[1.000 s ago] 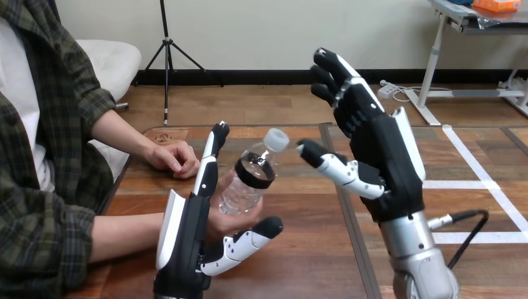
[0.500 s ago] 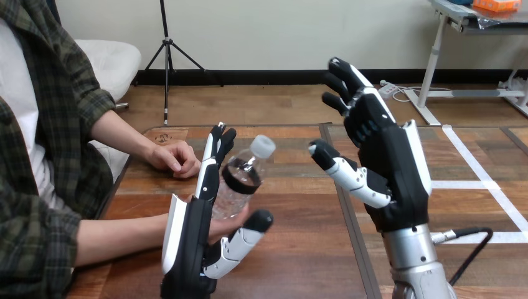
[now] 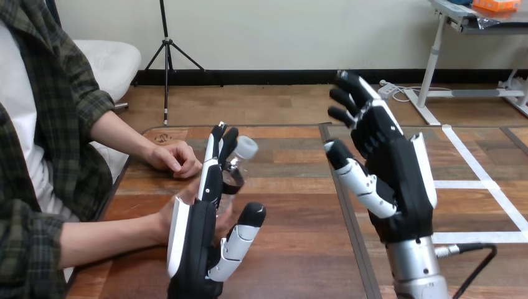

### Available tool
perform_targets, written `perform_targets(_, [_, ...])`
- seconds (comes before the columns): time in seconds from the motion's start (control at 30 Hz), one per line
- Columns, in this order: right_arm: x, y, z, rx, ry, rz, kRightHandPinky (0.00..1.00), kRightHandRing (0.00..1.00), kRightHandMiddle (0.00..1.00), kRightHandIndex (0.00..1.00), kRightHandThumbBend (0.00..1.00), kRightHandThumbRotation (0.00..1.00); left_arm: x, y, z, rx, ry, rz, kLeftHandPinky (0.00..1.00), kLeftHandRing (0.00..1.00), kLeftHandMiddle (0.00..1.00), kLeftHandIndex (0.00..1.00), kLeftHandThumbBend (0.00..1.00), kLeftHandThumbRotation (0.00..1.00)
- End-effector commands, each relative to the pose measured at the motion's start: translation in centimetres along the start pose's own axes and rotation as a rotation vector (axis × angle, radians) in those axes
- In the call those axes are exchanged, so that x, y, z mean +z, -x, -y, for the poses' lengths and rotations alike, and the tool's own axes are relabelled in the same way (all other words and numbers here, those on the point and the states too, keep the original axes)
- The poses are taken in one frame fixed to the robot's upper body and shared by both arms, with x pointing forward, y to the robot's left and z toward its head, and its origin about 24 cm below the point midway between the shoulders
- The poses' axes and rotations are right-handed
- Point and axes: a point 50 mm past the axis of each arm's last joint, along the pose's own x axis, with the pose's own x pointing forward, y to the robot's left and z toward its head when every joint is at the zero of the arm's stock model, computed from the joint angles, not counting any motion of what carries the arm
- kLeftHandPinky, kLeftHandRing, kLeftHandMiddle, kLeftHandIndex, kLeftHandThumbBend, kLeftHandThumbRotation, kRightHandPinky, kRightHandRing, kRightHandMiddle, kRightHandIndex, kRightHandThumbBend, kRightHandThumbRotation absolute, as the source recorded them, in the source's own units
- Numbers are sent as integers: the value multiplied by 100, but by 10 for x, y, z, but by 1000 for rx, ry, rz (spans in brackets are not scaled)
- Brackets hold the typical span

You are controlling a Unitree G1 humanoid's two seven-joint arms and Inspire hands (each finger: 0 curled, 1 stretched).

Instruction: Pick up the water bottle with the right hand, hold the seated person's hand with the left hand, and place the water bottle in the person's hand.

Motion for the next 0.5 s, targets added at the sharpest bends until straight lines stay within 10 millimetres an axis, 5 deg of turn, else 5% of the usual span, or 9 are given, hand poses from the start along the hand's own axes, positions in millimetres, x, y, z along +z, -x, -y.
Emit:
perform_targets(0.0, [7, -7, -4, -13, -10, 55, 78, 88, 89, 83, 55, 51, 5, -5, 2, 23, 13, 47, 98, 92, 94, 100, 61, 99])
perform_targets(0.47, [0, 5, -8, -35, -87, -8, 76, 85, 87, 80, 58, 47, 8, -3, 5, 37, 42, 54, 98, 93, 94, 100, 49, 100])
